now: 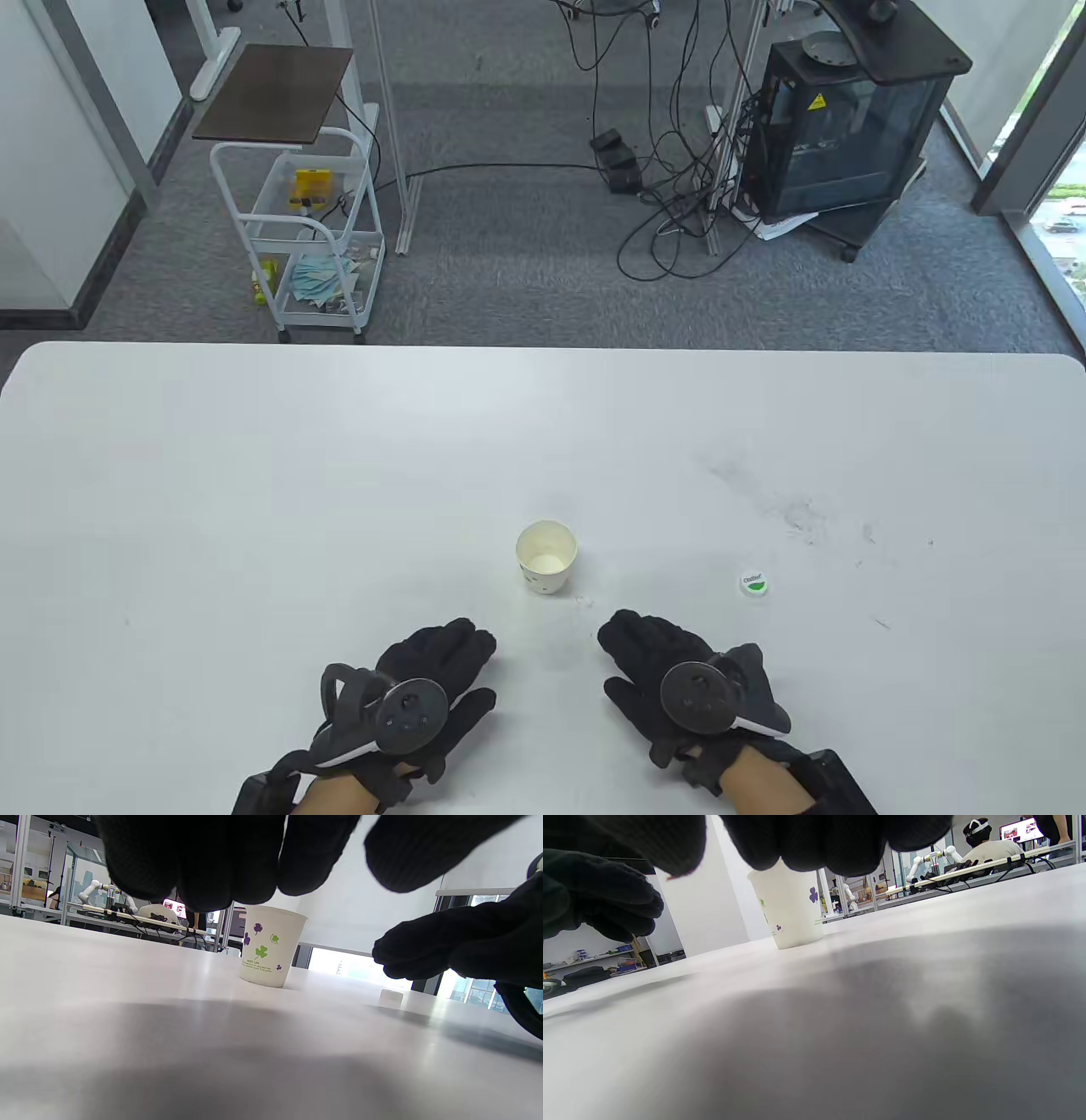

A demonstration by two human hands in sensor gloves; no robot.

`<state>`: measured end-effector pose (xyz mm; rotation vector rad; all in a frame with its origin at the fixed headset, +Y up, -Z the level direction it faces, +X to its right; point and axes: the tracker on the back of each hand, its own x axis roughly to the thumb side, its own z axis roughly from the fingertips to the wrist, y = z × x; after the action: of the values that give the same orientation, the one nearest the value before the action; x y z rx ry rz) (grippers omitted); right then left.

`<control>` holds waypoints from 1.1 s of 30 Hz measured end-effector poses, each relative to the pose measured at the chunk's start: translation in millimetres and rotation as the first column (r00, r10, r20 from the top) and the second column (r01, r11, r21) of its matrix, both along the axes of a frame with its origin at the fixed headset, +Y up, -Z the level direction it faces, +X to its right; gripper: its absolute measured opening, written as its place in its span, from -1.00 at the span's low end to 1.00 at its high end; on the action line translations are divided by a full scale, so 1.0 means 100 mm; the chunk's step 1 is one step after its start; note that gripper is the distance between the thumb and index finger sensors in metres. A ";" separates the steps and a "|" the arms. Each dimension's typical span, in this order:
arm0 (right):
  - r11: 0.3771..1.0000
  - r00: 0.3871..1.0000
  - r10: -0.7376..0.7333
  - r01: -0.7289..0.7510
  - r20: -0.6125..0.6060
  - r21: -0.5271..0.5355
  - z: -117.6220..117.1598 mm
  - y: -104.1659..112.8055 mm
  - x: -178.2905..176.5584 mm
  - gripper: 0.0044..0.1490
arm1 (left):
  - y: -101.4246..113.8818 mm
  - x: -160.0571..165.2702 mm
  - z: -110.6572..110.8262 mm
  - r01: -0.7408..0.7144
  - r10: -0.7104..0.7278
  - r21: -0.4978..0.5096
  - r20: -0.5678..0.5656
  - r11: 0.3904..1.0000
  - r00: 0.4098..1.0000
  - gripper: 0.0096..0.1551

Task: Flick bottle cap to knock over paper cup

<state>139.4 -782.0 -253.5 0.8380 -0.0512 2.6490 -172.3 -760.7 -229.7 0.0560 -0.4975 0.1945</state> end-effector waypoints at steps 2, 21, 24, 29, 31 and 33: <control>1.000 1.000 0.001 0.000 0.004 -0.006 0.00 0.00 0.01 -0.21 | 0.00 0.00 0.00 0.002 -0.002 0.001 -0.002 1.000 1.000 -0.23; 0.985 0.887 -0.064 0.129 0.457 -0.111 -0.33 -0.06 1.11 -0.04 | 0.01 -0.02 -0.01 -0.008 0.008 0.007 -0.009 1.000 1.000 -0.22; 0.953 0.826 -0.072 0.223 0.559 -0.207 -0.43 -0.15 1.34 0.06 | 0.02 -0.04 -0.02 -0.016 0.016 0.011 -0.016 1.000 1.000 -0.22; 0.916 0.796 0.013 0.233 0.605 -0.326 -0.52 -0.25 1.40 0.12 | 0.03 -0.07 -0.02 -0.023 0.024 0.015 -0.026 1.000 0.999 -0.22; 0.894 0.779 0.061 0.235 0.625 -0.380 -0.58 -0.29 1.43 0.13 | 0.03 -0.08 -0.03 -0.025 0.025 0.012 -0.028 1.000 0.999 -0.22; 0.873 0.779 0.104 0.227 0.619 -0.432 -0.66 -0.33 1.45 0.11 | 0.03 -0.09 -0.03 -0.024 0.024 0.011 -0.031 1.000 0.999 -0.22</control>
<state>284.0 -815.0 -319.1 -0.2328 0.4000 2.5664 -180.9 -757.4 -232.7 0.0757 -0.4666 0.2137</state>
